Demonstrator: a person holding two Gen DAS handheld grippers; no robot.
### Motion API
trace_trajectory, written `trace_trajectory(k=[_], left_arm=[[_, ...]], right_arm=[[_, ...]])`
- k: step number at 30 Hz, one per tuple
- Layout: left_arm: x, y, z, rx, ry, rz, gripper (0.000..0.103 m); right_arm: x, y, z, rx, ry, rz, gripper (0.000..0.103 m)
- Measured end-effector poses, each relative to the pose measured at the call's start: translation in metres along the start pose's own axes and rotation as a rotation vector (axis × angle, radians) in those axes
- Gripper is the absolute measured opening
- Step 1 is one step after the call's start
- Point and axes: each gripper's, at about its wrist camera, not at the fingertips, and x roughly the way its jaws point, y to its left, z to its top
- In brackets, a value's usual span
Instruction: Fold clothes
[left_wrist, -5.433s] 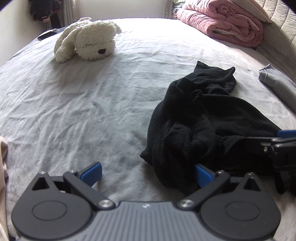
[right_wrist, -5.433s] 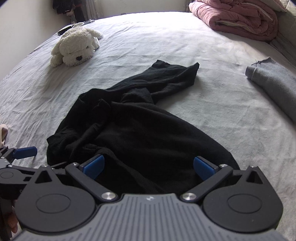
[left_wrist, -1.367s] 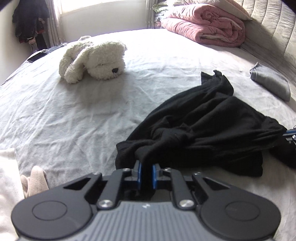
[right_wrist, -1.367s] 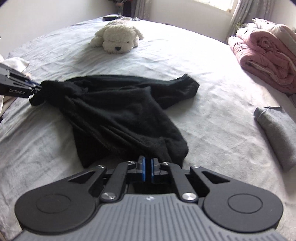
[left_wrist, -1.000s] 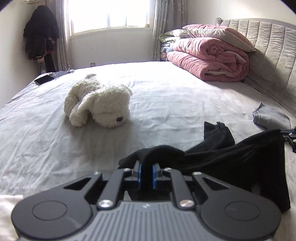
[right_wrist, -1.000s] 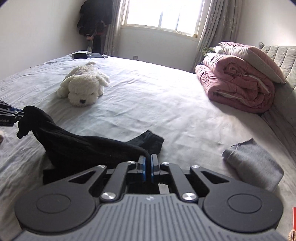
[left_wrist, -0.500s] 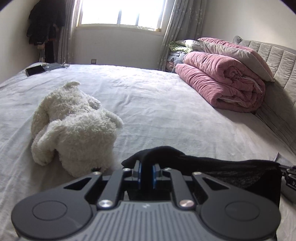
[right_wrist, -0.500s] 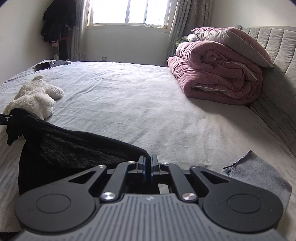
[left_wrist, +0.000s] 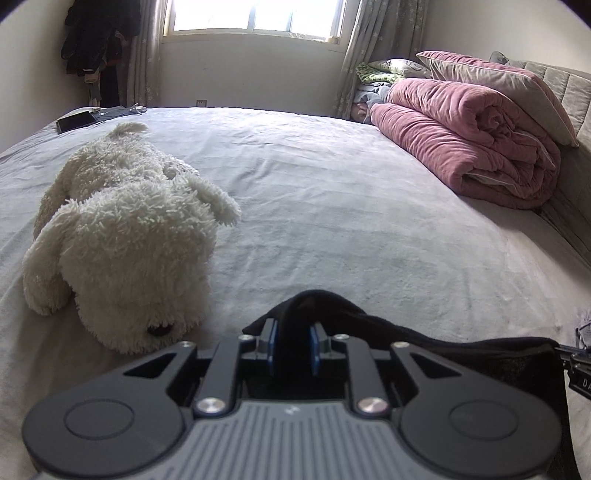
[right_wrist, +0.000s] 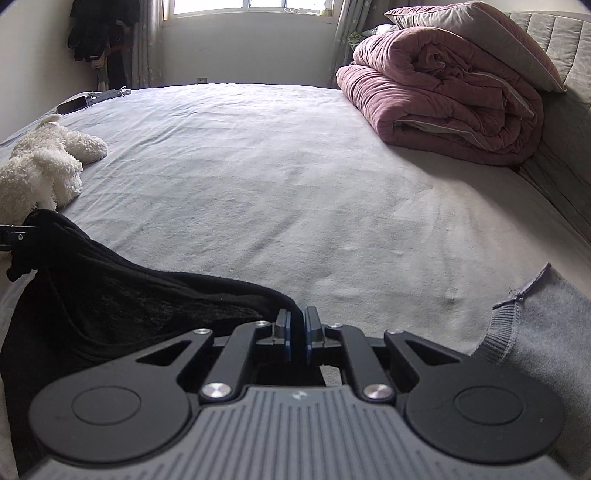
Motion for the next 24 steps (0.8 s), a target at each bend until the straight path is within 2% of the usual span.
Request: trace_trajectory(k=[1,3,4,5,6,10,15,24], left_arm=[[-0.001,0.001,-0.001,-0.007,0.003,0.0,0.032],[-0.004,0.002,-0.002,-0.012,0.007,0.004,0.041],[-0.007,0.002,-0.003,-0.007,0.008,0.008,0.042],[-0.009,0.002,-0.003,-0.003,0.009,0.011,0.042],[-0.012,0.002,-0.004,0.004,0.013,0.018,0.045],[-0.027,0.005,-0.008,0.007,0.021,0.024,0.052],[-0.049,0.008,-0.019,0.006,0.048,0.017,0.053],[-0.09,0.007,-0.055,-0.005,0.13,-0.057,0.054]], right_arm=[[-0.001,0.0,0.0,0.002,0.004,-0.001,0.016],[-0.004,-0.002,-0.001,0.012,0.013,-0.002,0.018],[-0.005,-0.002,-0.001,0.018,0.017,-0.003,0.025],[-0.007,-0.003,-0.002,0.023,0.019,-0.003,0.04],[-0.01,-0.003,-0.003,0.028,0.016,0.0,0.044],[-0.025,-0.001,-0.007,0.034,0.013,0.014,0.045],[-0.049,0.008,-0.016,0.033,0.013,0.038,0.045],[-0.098,0.037,-0.042,0.028,0.023,0.102,0.045]])
